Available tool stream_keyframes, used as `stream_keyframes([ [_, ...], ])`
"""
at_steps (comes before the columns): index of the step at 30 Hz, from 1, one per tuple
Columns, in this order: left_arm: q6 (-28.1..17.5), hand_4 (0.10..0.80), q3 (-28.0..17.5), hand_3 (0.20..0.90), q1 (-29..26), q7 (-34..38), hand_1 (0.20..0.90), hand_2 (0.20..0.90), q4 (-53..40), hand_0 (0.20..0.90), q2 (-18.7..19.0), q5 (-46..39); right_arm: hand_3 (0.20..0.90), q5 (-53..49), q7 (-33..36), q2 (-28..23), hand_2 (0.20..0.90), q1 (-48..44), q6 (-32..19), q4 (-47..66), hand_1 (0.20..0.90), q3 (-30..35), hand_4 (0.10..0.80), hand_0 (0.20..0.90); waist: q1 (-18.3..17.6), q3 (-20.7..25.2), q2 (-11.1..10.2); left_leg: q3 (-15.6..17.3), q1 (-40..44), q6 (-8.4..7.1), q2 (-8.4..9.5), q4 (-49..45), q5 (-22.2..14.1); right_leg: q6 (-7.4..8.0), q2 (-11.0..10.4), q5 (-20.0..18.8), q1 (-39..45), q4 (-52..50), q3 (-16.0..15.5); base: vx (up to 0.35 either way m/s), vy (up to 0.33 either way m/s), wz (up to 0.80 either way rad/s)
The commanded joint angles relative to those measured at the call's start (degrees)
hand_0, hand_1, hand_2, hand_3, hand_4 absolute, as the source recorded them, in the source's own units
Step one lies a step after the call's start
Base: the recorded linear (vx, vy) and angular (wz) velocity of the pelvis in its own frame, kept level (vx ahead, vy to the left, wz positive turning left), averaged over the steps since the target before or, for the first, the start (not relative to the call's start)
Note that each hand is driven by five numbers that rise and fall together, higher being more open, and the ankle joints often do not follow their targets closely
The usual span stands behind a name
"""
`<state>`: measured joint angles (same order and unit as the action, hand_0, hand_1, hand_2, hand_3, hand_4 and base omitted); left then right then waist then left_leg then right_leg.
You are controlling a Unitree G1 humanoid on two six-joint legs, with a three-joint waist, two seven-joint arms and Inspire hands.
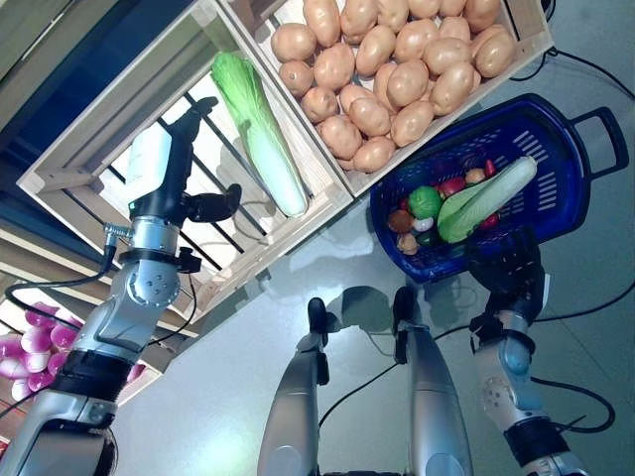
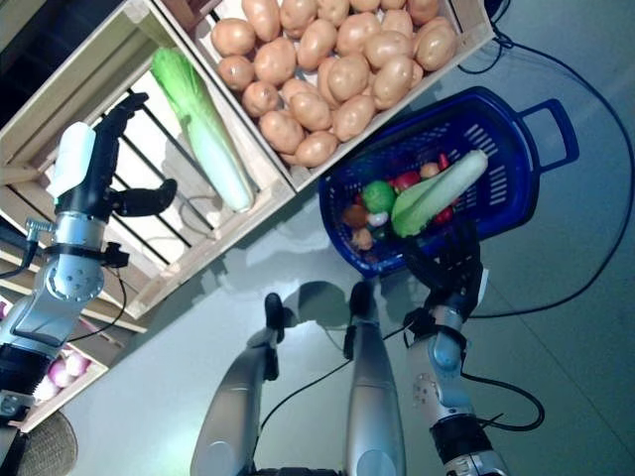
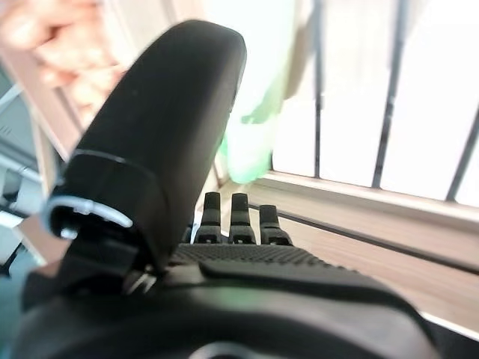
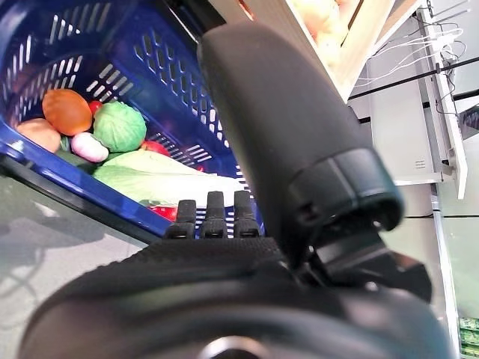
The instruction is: Put vegetables into the basket
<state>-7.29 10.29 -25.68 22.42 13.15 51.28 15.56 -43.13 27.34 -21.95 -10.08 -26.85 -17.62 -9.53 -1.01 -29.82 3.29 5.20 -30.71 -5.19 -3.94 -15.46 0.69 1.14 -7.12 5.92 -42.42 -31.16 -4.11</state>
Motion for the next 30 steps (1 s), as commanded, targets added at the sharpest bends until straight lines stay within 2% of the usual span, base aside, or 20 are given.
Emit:
stream_keyframes([
  [1,1.0,0.800,-2.2,0.900,-5.6,5.3,0.900,0.900,-0.9,0.900,8.9,7.2,0.900,1.6,-3.2,-4.0,0.900,-0.1,-5.1,7.4,0.900,2.2,0.800,0.900,-2.1,0.0,1.3,1.4,-4.0,0.31,0.83,-4.2,1.1,0.50,0.0,0.3,6.4,4.6,-2.0,-0.002,0.043,0.00],
  [9,4.2,0.800,5.8,0.900,-10.4,2.7,0.900,0.900,3.5,0.900,15.5,16.2,0.900,-0.2,-4.3,-7.2,0.900,-0.6,-5.0,6.9,0.900,2.0,0.800,0.900,-3.3,0.0,2.0,2.3,-4.2,-0.06,0.41,-3.8,1.6,0.71,-0.5,0.0,5.9,5.1,-1.4,-0.002,0.048,-0.02],
  [13,6.5,0.800,9.4,0.900,-12.6,1.2,0.900,0.900,5.0,0.900,17.4,22.9,0.900,-1.4,-5.0,-8.7,0.900,-1.1,-4.9,6.4,0.900,2.2,0.800,0.900,-3.7,0.0,2.5,2.6,-4.3,-0.27,0.38,-4.1,1.2,0.83,-1.0,0.5,5.6,4.8,-1.3,0.001,0.049,-0.06],
  [16,7.7,0.800,11.0,0.900,-14.1,0.8,0.900,0.900,6.0,0.900,18.3,24.0,0.900,-1.6,-5.3,-9.4,0.900,-1.5,-4.6,6.8,0.900,2.2,0.800,0.900,-4.0,0.0,2.7,2.8,-4.7,-0.35,0.26,-3.7,1.7,0.83,-1.1,0.0,5.1,5.2,-1.2,-0.020,0.031,-0.04],
  [23,6.5,0.800,12.9,0.900,-15.5,5.9,0.900,0.900,9.3,0.900,18.7,27.9,0.900,-1.3,-5.0,-10.1,0.900,-1.2,-4.2,7.4,0.900,2.0,0.800,0.900,-4.6,0.0,3.1,3.1,-4.9,-0.56,0.18,-3.9,1.5,0.93,-1.5,0.4,4.5,4.6,-0.9,0.003,0.026,0.00],
  [30,3.7,0.800,13.8,0.900,-17.1,14.2,0.900,0.900,13.1,0.900,18.2,32.3,0.900,-1.4,-5.4,-10.9,0.900,-1.6,-3.6,7.2,0.900,2.2,0.800,0.900,-5.1,0.0,2.9,3.6,-6.0,-0.79,-0.29,-4.7,1.5,0.73,-1.6,0.6,3.4,3.7,-0.7,0.002,0.023,0.00],
])
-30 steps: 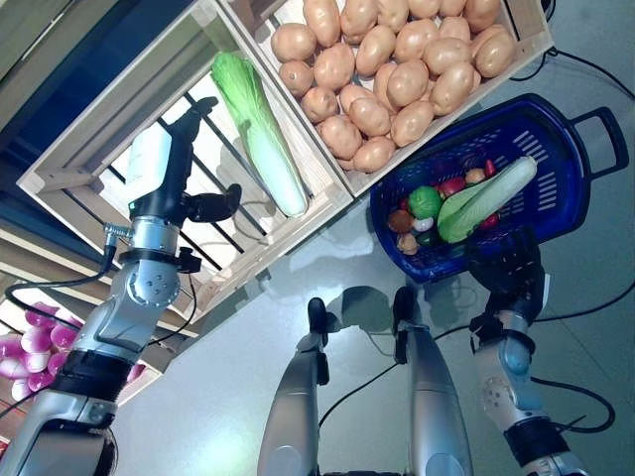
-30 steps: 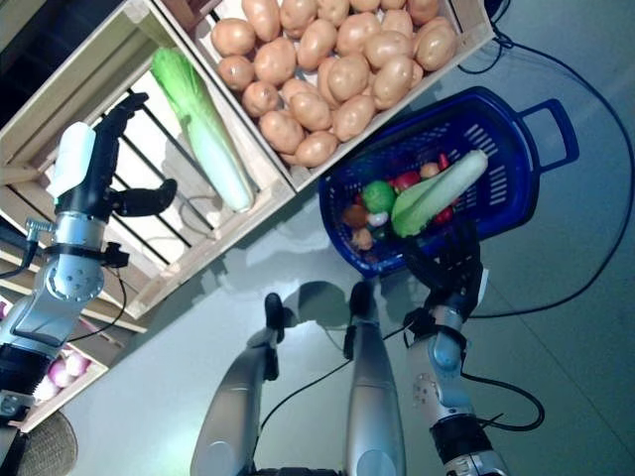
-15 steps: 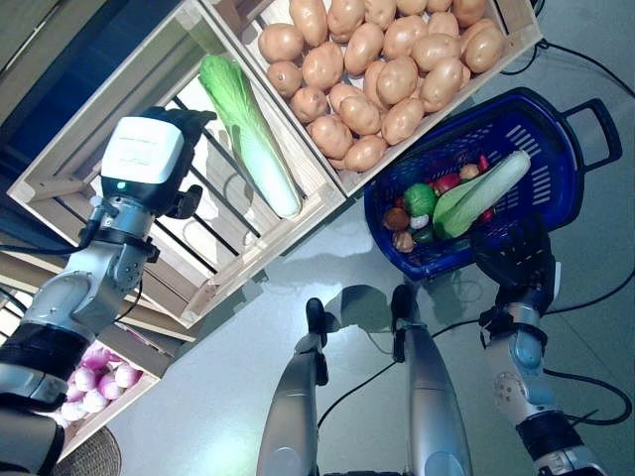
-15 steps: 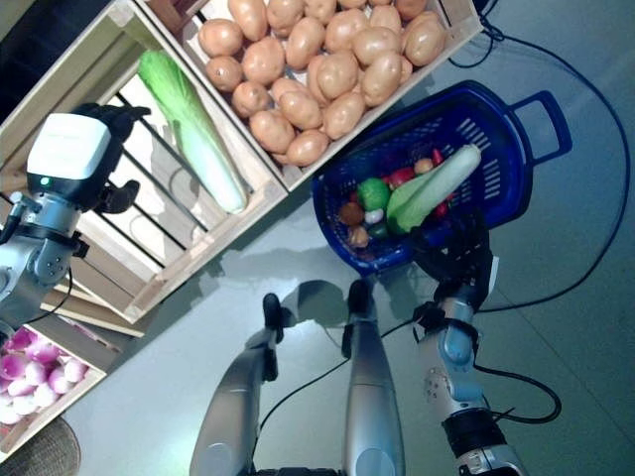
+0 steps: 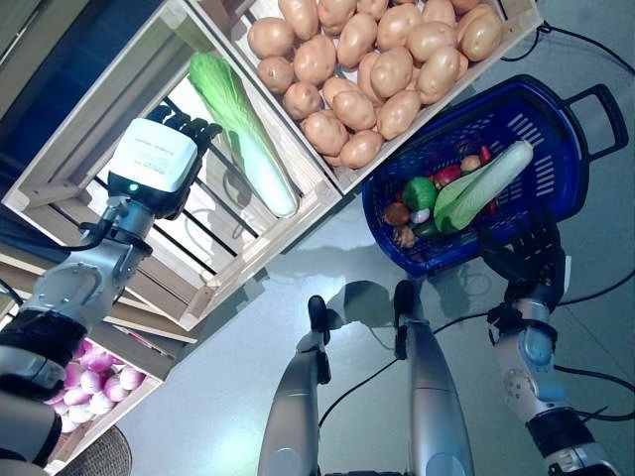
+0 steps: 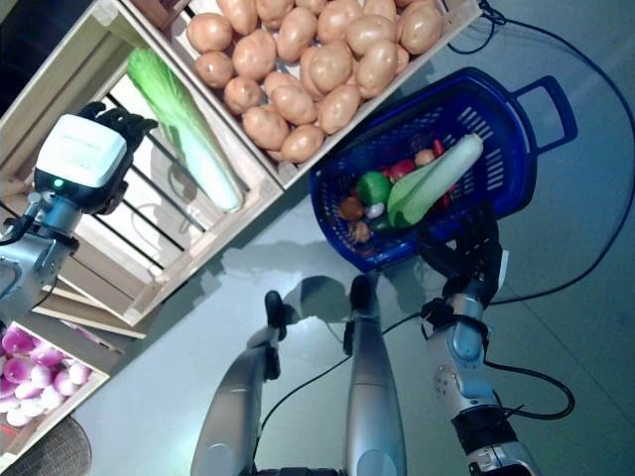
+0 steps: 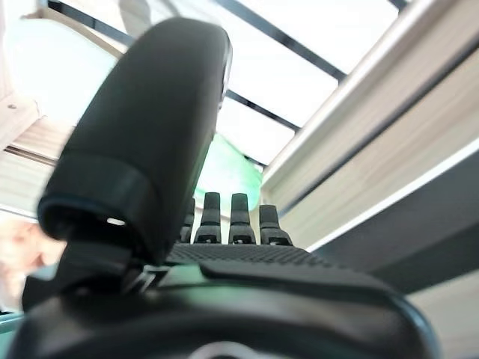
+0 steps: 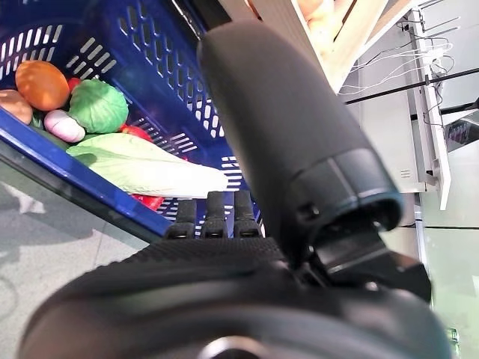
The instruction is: Put vegetables into the basket
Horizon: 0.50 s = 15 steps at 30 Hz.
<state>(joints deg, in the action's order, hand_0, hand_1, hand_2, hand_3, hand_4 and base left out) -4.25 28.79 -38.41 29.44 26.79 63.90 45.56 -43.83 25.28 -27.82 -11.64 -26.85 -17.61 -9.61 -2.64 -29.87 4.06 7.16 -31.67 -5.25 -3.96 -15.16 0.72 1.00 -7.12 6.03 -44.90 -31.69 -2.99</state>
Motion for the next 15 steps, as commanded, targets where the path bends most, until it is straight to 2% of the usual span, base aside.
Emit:
stream_keyframes([
  [1,0.4,0.800,-4.5,0.900,-4.6,8.3,0.900,0.900,0.4,0.900,5.4,2.8,0.900,-0.6,-3.3,-5.1,0.900,-0.2,-3.6,7.3,0.900,2.3,0.800,0.900,-3.6,0.1,2.0,1.7,-5.3,-0.74,-0.40,-5.1,1.4,0.86,-1.6,0.5,5.5,4.1,-1.7,0.005,0.035,-0.01],
  [11,-0.6,0.800,-3.8,0.900,-7.9,17.3,0.900,0.900,3.9,0.900,4.4,3.3,0.900,-0.2,-3.4,-4.8,0.900,0.2,-2.8,9.1,0.900,2.3,0.800,0.900,-4.2,0.1,0.9,1.7,-7.8,-0.74,-0.99,-6.1,1.5,0.88,-1.1,0.2,3.1,3.1,-1.3,0.000,0.000,0.00],
  [15,-1.4,0.800,-3.3,0.900,-9.6,15.2,0.900,0.900,2.8,0.900,4.2,4.3,0.900,0.3,-3.8,-4.5,0.900,-0.3,-2.1,9.0,0.900,2.1,0.800,0.900,-4.3,0.1,0.9,1.7,-8.4,-0.73,-1.08,-6.5,1.3,0.99,-1.1,0.3,2.4,2.7,-1.3,0.004,0.008,0.00],
])
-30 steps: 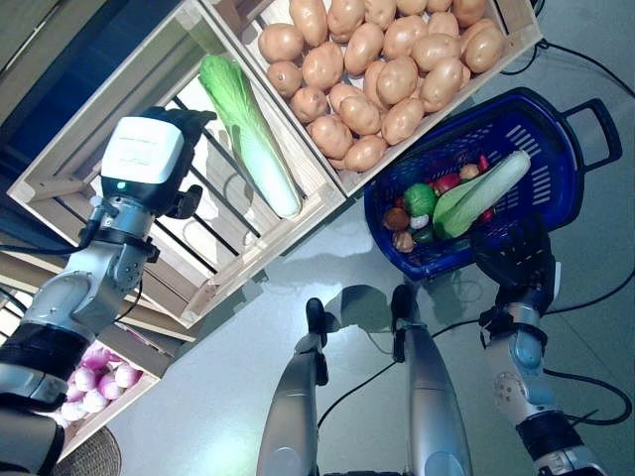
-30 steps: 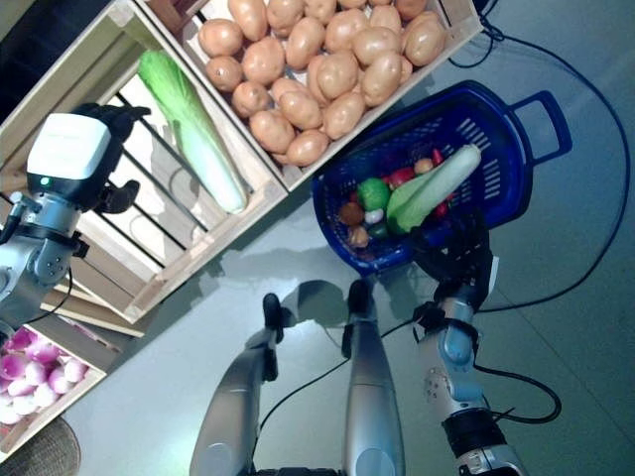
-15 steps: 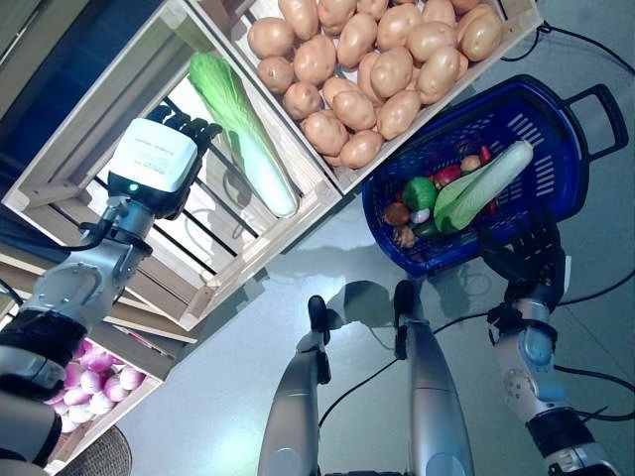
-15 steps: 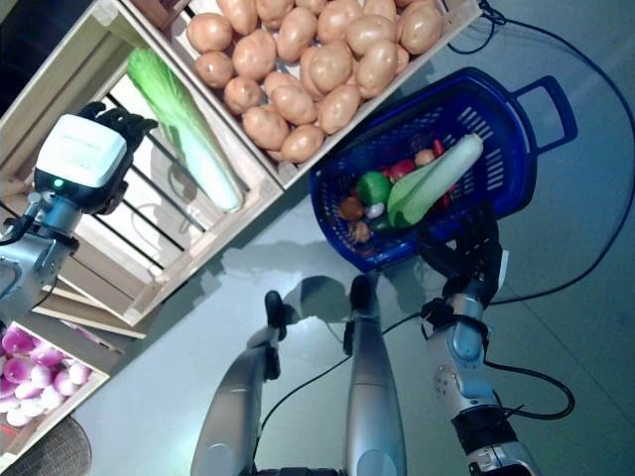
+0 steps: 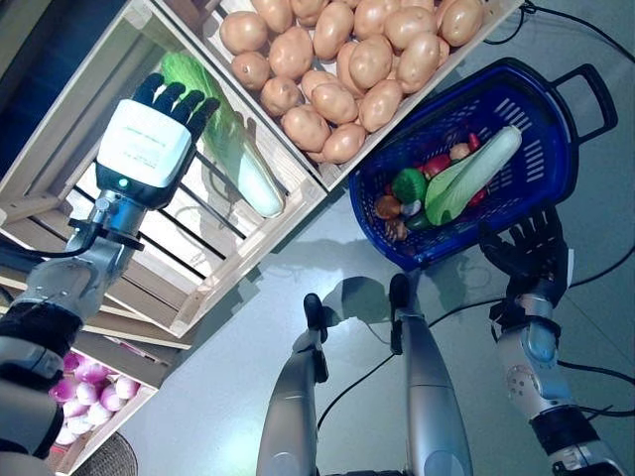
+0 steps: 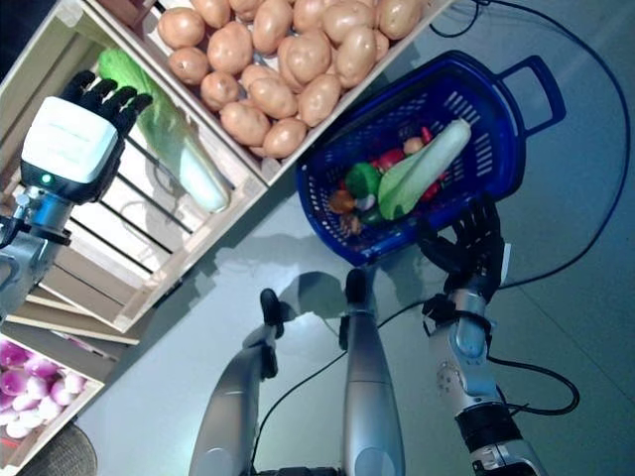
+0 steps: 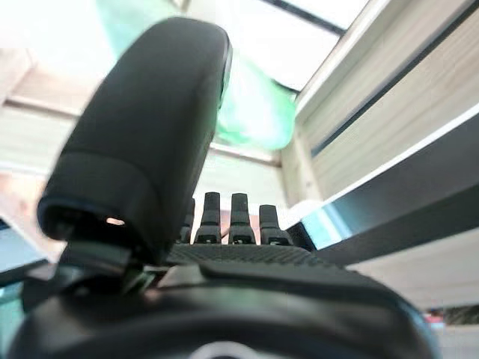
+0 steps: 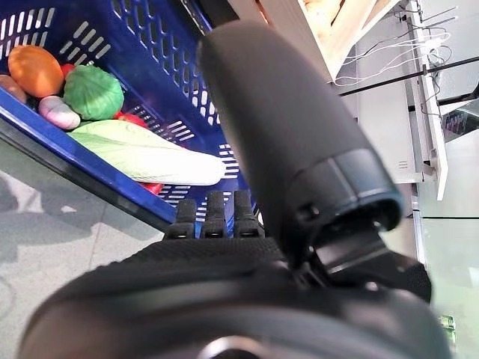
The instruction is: Put vegetables into the basket
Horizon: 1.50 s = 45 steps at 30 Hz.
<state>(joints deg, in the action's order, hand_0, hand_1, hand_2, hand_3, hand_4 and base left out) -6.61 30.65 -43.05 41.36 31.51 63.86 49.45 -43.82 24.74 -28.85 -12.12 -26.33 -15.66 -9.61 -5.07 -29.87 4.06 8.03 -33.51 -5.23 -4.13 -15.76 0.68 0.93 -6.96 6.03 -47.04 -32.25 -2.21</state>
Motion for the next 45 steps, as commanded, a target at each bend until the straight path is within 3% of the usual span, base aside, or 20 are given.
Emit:
stream_keyframes([
  [1,1.2,0.800,-4.5,0.900,-5.6,1.9,0.900,0.900,-2.3,0.900,4.3,0.6,0.900,0.4,-3.2,-3.3,0.900,-0.1,-2.8,7.0,0.900,1.9,0.800,0.900,-1.9,0.1,0.9,0.8,-6.8,-0.78,-0.91,-6.0,1.3,1.13,-1.3,0.3,4.5,3.2,-2.0,0.000,0.000,0.00],
  [17,3.2,0.800,-0.4,0.900,-8.7,-7.5,0.900,0.900,1.6,0.900,4.7,0.7,0.900,-0.1,-2.6,-4.7,0.900,0.1,-1.6,9.6,0.900,2.8,0.800,0.900,-2.9,0.1,0.4,1.2,-8.8,-0.35,-1.32,-7.5,0.6,1.66,-1.3,-0.2,2.4,2.6,-1.0,0.011,0.009,-0.01],
  [34,2.4,0.800,0.5,0.900,-8.7,-12.5,0.900,0.900,2.9,0.900,5.7,3.9,0.900,0.0,-1.7,-5.8,0.900,0.6,-1.4,11.4,0.900,3.5,0.800,0.900,-2.9,0.1,0.3,1.4,-10.7,-0.02,-1.44,-8.9,-0.3,2.06,-1.8,-0.3,0.7,2.0,-0.9,0.006,0.004,0.00],
  [38,3.5,0.800,0.1,0.900,-7.8,-10.1,0.900,0.900,1.9,0.900,6.2,1.8,0.900,-0.3,-1.6,-6.0,0.900,0.7,-1.5,11.9,0.900,3.7,0.800,0.900,-2.7,0.1,0.4,1.5,-10.9,0.09,-1.44,-9.0,-0.4,2.18,-2.0,-0.5,0.6,2.2,-1.0,0.000,0.000,0.00],
  [41,1.6,0.800,-1.9,0.900,-7.2,-1.4,0.900,0.900,1.5,0.900,6.5,-0.4,0.900,-0.4,-1.5,-5.5,0.900,1.8,-2.2,12.5,0.900,4.0,0.800,0.900,-2.5,0.1,0.3,1.3,-10.7,0.31,-1.19,-8.9,-0.6,2.34,-2.0,-0.7,0.8,2.6,-1.0,0.000,0.000,0.00],
  [45,1.1,0.800,-4.7,0.900,-5.7,2.6,0.900,0.900,-1.1,0.900,6.9,-0.1,0.900,-0.1,-1.3,-5.0,0.900,2.1,-2.2,12.9,0.900,4.1,0.800,0.900,-2.0,0.1,0.3,1.2,-10.7,0.52,-1.00,-9.0,-0.9,2.20,-1.9,-0.5,0.9,2.4,-1.2,0.000,0.000,0.00],
])
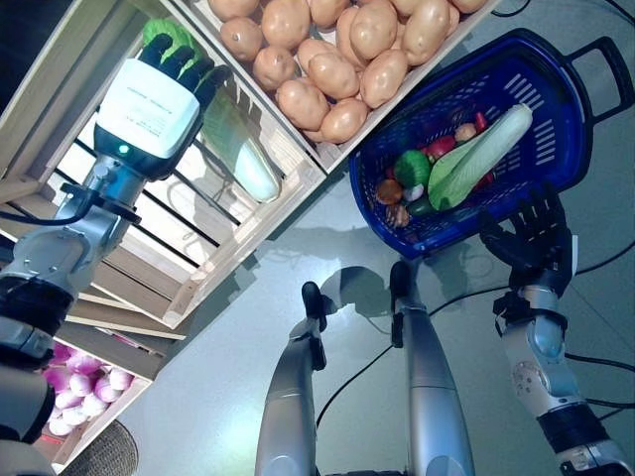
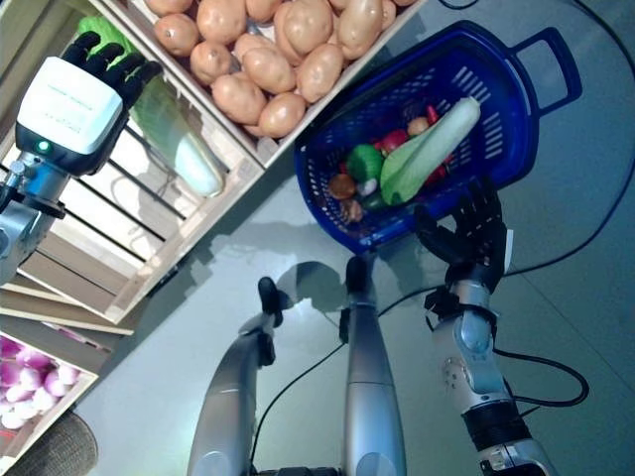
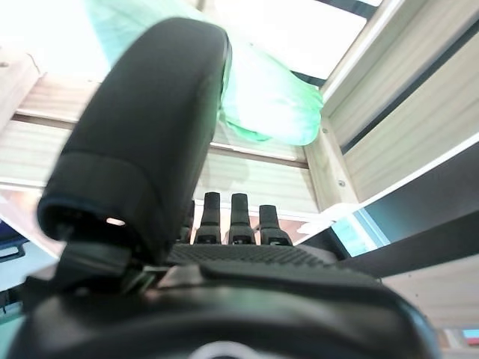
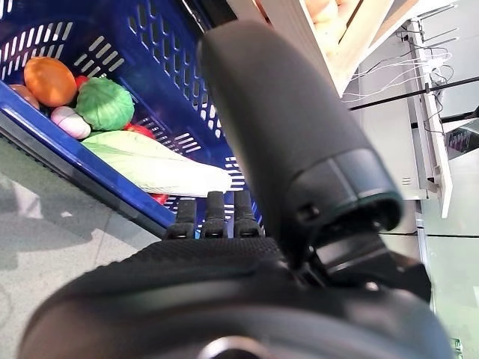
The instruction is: Put vegetables into the basket
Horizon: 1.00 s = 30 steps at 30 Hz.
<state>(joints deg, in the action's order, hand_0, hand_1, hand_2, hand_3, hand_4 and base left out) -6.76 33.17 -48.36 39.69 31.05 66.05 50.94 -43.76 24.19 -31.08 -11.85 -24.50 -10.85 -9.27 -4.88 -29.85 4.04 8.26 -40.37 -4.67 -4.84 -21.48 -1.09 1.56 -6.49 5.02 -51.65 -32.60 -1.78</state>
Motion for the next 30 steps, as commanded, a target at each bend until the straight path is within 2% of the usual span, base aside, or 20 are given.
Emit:
stream_keyframes([
  [1,1.0,0.800,-7.5,0.900,-0.3,5.2,0.900,0.900,-1.1,0.900,4.7,-1.4,0.900,0.0,-0.9,-2.5,0.900,1.9,-4.3,7.9,0.900,3.8,0.800,0.900,-2.1,0.1,0.2,0.8,-3.9,-0.07,-0.15,-3.5,0.8,1.62,-2.3,0.5,5.5,2.7,-1.6,0.000,0.000,0.00],
  [8,0.0,0.800,-11.1,0.900,2.7,9.4,0.900,0.900,-4.7,0.900,5.2,0.3,0.900,0.1,-1.0,-2.0,0.900,2.5,-4.7,8.2,0.900,4.2,0.800,0.900,-1.6,0.1,0.1,0.5,-3.9,0.01,0.07,-3.1,0.8,1.63,-2.2,0.2,5.7,3.3,-1.9,-0.001,-0.009,0.00],
  [13,0.0,0.800,-12.7,0.900,5.2,6.8,0.900,0.900,-6.6,0.900,5.6,1.2,0.900,0.2,-1.1,-2.1,0.900,2.5,-4.4,8.8,0.900,4.1,0.800,0.900,-1.4,0.1,0.2,0.5,-3.7,-0.01,0.10,-2.6,1.1,1.62,-2.1,0.2,5.9,3.6,-2.1,0.000,0.000,0.00],
  [23,-1.4,0.800,-11.0,0.900,6.3,1.6,0.900,0.900,-6.1,0.900,7.5,2.7,0.900,-1.1,-1.9,-3.4,0.900,2.4,-4.1,8.7,0.900,4.6,0.800,0.900,-1.4,0.1,0.2,0.5,-3.5,-0.27,-0.16,-1.7,1.9,1.77,-2.1,-0.3,6.2,4.5,-2.4,0.000,0.000,0.00],
  [30,-2.2,0.800,-8.3,0.900,5.7,-5.2,0.900,0.900,-5.2,0.900,8.6,3.6,0.900,-1.3,-1.7,-4.1,0.900,2.1,-4.7,8.6,0.900,3.9,0.800,0.900,-1.4,0.1,0.6,0.8,-3.3,-0.37,-0.27,-0.9,2.4,1.87,-2.4,-0.5,6.5,5.3,-2.6,0.000,0.000,0.00],
])
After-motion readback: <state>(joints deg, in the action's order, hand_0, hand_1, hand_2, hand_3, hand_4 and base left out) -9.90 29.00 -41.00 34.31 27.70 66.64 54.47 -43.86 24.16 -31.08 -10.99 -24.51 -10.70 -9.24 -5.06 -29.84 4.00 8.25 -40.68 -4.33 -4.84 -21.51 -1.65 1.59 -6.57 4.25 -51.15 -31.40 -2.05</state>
